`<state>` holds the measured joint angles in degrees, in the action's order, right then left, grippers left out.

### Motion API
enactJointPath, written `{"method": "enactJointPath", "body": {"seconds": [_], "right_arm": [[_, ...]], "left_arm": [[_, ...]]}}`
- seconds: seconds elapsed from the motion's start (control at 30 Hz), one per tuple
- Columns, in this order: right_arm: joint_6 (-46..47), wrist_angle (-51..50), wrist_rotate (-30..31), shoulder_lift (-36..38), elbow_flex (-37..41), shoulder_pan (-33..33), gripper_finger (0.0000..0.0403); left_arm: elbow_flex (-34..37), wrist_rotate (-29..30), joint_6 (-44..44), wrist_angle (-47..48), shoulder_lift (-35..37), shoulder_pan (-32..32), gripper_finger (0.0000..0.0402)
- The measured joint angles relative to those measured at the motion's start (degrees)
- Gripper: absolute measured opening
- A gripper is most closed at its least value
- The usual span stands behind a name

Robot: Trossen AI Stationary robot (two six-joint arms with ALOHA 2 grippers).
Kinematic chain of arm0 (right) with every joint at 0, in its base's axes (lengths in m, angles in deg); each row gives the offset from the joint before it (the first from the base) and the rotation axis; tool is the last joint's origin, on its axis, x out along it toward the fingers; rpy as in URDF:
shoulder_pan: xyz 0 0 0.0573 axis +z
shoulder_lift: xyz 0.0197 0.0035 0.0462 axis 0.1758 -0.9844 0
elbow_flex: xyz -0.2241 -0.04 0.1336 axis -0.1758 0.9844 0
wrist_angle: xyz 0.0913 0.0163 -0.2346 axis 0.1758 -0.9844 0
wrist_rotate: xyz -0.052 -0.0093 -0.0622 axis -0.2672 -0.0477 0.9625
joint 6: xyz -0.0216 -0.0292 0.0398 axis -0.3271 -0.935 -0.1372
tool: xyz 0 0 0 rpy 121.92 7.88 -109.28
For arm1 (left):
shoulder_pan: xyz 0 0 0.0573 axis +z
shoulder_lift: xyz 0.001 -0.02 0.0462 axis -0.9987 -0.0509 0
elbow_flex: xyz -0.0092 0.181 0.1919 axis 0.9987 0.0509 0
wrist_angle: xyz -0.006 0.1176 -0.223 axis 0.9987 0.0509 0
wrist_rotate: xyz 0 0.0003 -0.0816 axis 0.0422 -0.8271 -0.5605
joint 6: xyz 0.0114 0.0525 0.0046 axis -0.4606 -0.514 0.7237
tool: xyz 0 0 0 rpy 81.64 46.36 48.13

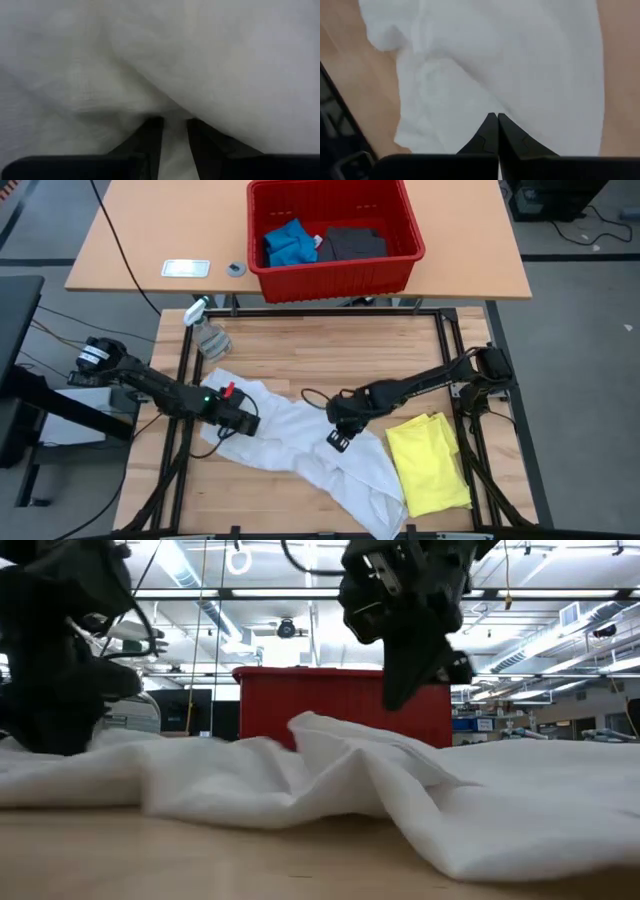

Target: Fold Laundry from Bin

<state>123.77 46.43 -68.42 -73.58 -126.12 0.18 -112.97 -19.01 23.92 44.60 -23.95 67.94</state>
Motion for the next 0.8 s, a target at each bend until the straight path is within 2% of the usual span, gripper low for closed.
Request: {"method": "enactJointPath", "body": {"seconds": [0.17,0.3,0.47,0.63,0.8], "right_arm": [[11.91,0.52,2.67,-0.16,0.0,4.61,0.0],[20.0,0.78,-0.07,-2.08,-0.02,8.3,0.0],[27.56,0.9,-0.84,-6.27,-0.02,12.77,0.0],[28.97,-2.09,-1.46,-11.65,-0.4,14.31,0.0],[21.9,-7.26,0.72,-13.06,-0.7,12.26,0.0]], "left_arm": [[1.01,-1.46,-1.32,6.88,4.44,-1.61,0.0103],[1.82,-1.35,-1.41,13.48,7.15,-2.75,0.0103],[2.16,-1.19,-3.4,13.1,8.72,-4.04,0.0103],[2.16,-1.05,-4.51,13.13,8.72,-4.26,0.0103],[2.18,-0.84,-4.94,13.14,8.72,-4.26,0.0103]]}}
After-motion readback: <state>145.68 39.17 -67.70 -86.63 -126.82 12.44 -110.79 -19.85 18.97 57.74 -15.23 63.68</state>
